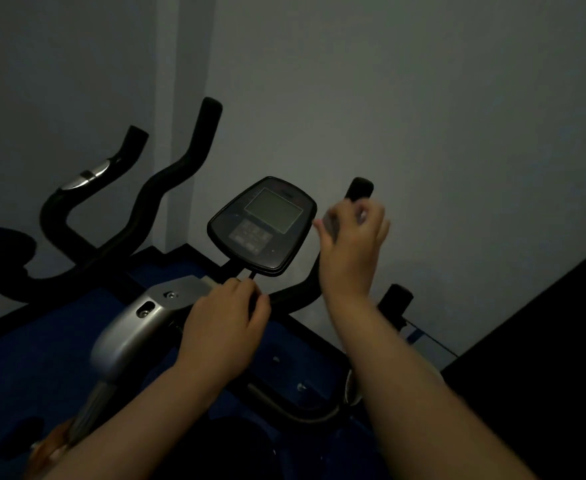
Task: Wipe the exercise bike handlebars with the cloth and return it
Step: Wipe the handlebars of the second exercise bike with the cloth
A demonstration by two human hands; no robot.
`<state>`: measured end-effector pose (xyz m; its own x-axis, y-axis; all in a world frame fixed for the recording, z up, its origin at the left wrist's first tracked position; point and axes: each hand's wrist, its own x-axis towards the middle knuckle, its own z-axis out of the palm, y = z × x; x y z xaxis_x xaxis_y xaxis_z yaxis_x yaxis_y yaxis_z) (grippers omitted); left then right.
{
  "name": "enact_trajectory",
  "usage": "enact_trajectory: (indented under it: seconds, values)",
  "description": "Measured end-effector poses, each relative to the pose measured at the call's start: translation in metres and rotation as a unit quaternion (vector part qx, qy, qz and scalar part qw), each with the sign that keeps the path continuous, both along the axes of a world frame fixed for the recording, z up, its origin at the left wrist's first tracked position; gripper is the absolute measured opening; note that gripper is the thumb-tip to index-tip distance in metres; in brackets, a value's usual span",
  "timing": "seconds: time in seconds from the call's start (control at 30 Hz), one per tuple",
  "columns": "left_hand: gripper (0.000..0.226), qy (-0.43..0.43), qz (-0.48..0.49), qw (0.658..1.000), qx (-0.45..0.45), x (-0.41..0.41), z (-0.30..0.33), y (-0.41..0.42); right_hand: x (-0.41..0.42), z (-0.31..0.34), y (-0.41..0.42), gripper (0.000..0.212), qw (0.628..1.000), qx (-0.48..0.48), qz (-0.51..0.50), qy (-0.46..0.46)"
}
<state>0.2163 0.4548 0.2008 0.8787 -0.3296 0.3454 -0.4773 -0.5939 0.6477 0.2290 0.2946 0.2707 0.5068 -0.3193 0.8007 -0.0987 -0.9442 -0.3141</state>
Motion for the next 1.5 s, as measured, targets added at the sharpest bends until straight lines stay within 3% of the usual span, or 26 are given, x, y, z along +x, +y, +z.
enact_trajectory:
  seconds: [0.07,0.13,0.3,0.33,0.4,0.47,0.53,0.67,0.77,0.83,0.97,1.1,1.27,1.37,1.43,1.5]
  values:
    - [0.024,-0.004,0.003,1.000,0.019,0.000,0.001,0.000,-0.016,-0.031,0.005,0.018,0.994,0.101,-0.029,-0.006]
    - [0.026,-0.008,0.005,1.000,0.025,-0.001,0.001,0.000,-0.028,-0.036,0.001,0.018,0.978,0.206,0.010,-0.011]
    - [0.024,0.006,0.005,1.000,0.019,-0.001,0.000,-0.001,-0.009,0.017,-0.010,0.019,0.970,0.214,0.040,-0.109]
    - [0.022,0.013,0.008,1.000,0.004,-0.001,0.001,-0.001,-0.007,0.012,0.002,0.019,0.972,0.219,0.034,-0.076]
    - [0.019,0.023,0.012,0.999,-0.019,-0.002,0.001,0.001,-0.013,-0.019,0.027,0.018,0.990,0.134,0.022,0.028]
    - [0.021,0.022,0.015,1.000,-0.014,-0.001,0.002,0.002,-0.023,-0.031,0.025,0.018,0.989,0.056,0.080,0.111]
    - [0.022,0.015,0.019,1.000,0.001,-0.001,0.004,0.001,-0.022,-0.010,0.000,0.017,0.985,0.076,0.102,0.120]
    - [0.023,0.025,0.038,0.999,-0.004,-0.003,0.002,0.003,-0.037,-0.017,0.014,0.015,0.990,0.114,0.028,0.083]
    - [0.020,0.093,0.042,0.992,-0.080,-0.001,-0.001,0.007,-0.060,-0.047,0.050,0.018,0.980,0.083,0.124,0.130]
    - [0.020,0.104,0.035,0.990,-0.090,-0.001,-0.001,0.008,-0.056,-0.031,0.033,0.016,0.974,0.088,0.147,0.151]
    - [0.020,0.102,0.048,0.990,-0.087,-0.001,-0.002,0.006,-0.052,-0.026,0.036,0.013,0.984,0.141,0.065,0.093]
    - [0.020,0.110,0.048,0.988,-0.093,0.001,-0.001,0.008,-0.064,-0.049,0.066,0.015,0.962,0.099,0.192,0.166]
    - [0.020,0.083,0.059,0.992,-0.072,-0.004,0.000,0.007,-0.060,-0.037,0.040,0.013,0.982,0.109,0.104,0.115]
    - [0.027,0.070,0.046,0.994,-0.066,-0.005,0.000,0.007,-0.071,-0.037,0.049,0.012,0.953,0.131,0.212,0.174]
    - [0.026,0.055,0.044,0.997,-0.045,-0.004,0.000,0.006,-0.060,-0.005,0.026,0.015,0.963,0.176,0.183,0.092]
    - [0.025,0.043,0.053,0.997,-0.038,-0.003,0.001,0.004,-0.042,0.041,-0.002,0.017,0.974,0.188,0.109,-0.071]
